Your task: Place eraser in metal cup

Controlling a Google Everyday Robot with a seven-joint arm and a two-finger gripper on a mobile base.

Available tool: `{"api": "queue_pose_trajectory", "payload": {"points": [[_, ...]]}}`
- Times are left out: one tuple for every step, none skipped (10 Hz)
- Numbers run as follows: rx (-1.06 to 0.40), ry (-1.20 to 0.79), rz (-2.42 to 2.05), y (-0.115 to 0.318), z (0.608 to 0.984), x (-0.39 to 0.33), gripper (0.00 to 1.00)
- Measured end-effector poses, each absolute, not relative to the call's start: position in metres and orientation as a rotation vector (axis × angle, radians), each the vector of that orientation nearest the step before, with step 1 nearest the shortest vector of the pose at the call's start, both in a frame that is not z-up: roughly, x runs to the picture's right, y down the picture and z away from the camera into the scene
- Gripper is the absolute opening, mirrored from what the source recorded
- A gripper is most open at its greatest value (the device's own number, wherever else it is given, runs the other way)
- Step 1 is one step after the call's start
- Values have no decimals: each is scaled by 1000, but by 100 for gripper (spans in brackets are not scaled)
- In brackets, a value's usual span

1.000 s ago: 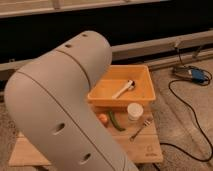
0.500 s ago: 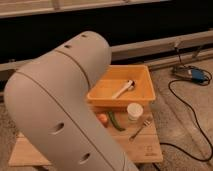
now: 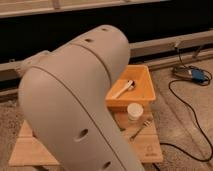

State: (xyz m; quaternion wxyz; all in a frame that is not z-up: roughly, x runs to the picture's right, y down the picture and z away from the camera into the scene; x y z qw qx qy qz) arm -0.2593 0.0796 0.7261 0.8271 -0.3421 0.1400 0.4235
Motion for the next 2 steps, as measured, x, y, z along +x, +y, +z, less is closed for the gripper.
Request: {"api": "queue_pose_trajectory", "payload": {"points": [[-729,296,897,81,726,-261,74],[-731,293,894,82,725,-264,74]]}}
